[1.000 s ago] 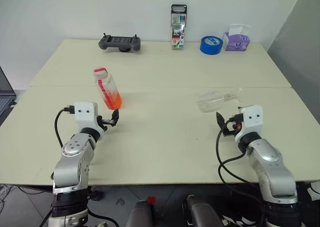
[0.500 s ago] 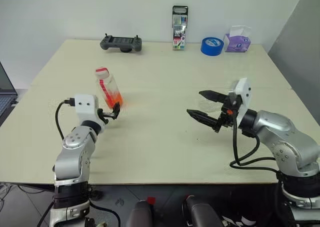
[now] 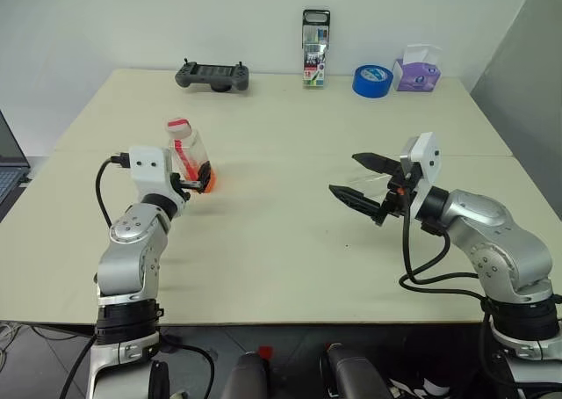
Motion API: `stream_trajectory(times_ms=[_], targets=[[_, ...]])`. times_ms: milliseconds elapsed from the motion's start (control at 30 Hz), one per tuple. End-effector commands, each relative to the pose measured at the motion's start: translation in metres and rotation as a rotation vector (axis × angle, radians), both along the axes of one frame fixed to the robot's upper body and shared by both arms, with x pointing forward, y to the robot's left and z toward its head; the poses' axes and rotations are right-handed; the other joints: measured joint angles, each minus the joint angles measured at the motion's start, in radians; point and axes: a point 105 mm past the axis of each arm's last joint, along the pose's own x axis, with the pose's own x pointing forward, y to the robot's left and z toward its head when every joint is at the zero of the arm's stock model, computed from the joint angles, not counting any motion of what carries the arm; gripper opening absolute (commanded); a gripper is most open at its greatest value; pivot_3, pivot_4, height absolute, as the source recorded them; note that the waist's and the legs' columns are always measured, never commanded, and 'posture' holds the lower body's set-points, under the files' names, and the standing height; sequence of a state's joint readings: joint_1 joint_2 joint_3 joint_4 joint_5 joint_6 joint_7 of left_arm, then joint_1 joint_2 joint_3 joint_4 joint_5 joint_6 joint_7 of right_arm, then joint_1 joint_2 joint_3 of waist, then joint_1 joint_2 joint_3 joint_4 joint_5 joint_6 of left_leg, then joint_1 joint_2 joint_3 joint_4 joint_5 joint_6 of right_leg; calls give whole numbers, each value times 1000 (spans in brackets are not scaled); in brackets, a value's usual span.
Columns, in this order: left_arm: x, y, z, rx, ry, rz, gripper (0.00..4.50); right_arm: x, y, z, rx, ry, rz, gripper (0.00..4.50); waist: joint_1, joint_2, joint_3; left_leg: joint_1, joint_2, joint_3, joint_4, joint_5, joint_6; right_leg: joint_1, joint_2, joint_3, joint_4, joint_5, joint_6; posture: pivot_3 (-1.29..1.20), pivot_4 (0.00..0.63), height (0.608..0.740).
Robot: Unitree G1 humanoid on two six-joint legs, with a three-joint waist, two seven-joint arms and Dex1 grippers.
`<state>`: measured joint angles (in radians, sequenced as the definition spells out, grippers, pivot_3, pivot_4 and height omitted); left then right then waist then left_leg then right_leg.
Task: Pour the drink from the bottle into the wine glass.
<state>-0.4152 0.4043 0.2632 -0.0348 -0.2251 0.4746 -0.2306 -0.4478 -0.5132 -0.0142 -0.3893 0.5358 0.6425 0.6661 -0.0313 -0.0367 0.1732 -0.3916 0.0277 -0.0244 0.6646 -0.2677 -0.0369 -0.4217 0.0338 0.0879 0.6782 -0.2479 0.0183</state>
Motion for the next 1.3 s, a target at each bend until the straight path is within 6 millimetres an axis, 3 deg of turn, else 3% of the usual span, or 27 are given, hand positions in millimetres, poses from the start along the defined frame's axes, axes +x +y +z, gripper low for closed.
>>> stream_trajectory(times_ms=[33, 400, 700, 833, 1000, 1300], targets=[[6, 4, 22, 33, -75, 0, 4469, -3, 0, 11, 18, -54, -6, 4500, 0, 0, 0, 0, 0, 0, 0, 0, 0, 0, 0, 0, 0, 0, 0, 0, 150, 740], [34, 2, 25, 41, -88, -43, 4469, -4, -3, 14, 18, -63, -41, 4500, 0, 0, 0, 0, 0, 0, 0, 0, 0, 0, 0, -1, 0, 0, 0, 0, 150, 740], [39, 1, 25, 28, -97, -57, 4469, -5, -4, 19, 29, -67, -59, 4500, 0, 0, 0, -1, 0, 0, 0, 0, 0, 0, 0, -1, 0, 0, 0, 0, 150, 740], [39, 3, 26, 23, -106, -61, 3575, -5, -4, 19, 30, -67, -62, 4500, 0, 0, 0, -1, 0, 0, 0, 0, 0, -1, 0, -1, 0, 0, 0, 0, 150, 740], [40, 3, 27, 22, -117, -62, 1951, -3, -5, 16, 22, -60, -67, 4500, 0, 0, 0, -1, 0, 0, 0, 0, 0, -1, 0, -1, 0, 0, 0, 0, 150, 740], [41, 2, 29, 11, -130, -63, 1805, -4, -4, 15, 18, -60, -62, 4500, 0, 0, 0, -1, 0, 0, 0, 0, 0, -1, 0, -1, 0, 0, 0, 0, 150, 740]])
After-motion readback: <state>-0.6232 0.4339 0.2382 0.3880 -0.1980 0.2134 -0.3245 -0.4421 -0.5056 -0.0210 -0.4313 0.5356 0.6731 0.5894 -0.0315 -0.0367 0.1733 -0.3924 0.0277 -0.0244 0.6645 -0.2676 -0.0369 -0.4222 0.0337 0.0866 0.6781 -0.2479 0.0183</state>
